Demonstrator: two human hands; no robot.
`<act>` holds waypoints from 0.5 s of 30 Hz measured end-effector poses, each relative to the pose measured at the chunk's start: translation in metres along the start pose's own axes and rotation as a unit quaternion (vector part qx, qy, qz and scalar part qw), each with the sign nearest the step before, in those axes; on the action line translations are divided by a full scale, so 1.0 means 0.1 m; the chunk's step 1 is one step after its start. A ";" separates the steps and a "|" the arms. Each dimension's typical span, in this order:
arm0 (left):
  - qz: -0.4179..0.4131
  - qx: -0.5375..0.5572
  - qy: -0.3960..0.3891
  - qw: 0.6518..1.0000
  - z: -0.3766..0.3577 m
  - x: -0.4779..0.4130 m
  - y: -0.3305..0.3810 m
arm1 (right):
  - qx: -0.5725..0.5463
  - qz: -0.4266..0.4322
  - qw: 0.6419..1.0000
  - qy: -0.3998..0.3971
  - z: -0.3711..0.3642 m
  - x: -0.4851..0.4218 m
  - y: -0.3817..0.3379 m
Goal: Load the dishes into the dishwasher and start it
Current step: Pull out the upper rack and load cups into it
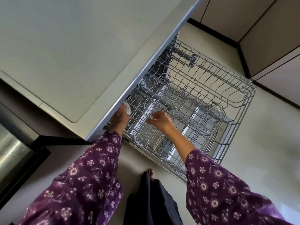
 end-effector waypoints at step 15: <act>-0.061 -0.015 0.072 0.995 0.32 0.78 -0.05 | 0.028 0.069 0.997 -0.014 0.17 0.79 -0.53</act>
Point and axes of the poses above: each hand's wrist, its own x-axis away from the middle knuckle, its own z-axis out of the back of the hand, y = z × x, the point moved 5 cm from there along -x, towards the middle knuckle, and after that the axes turned 3 degrees about -x, right-handed, at the moved point
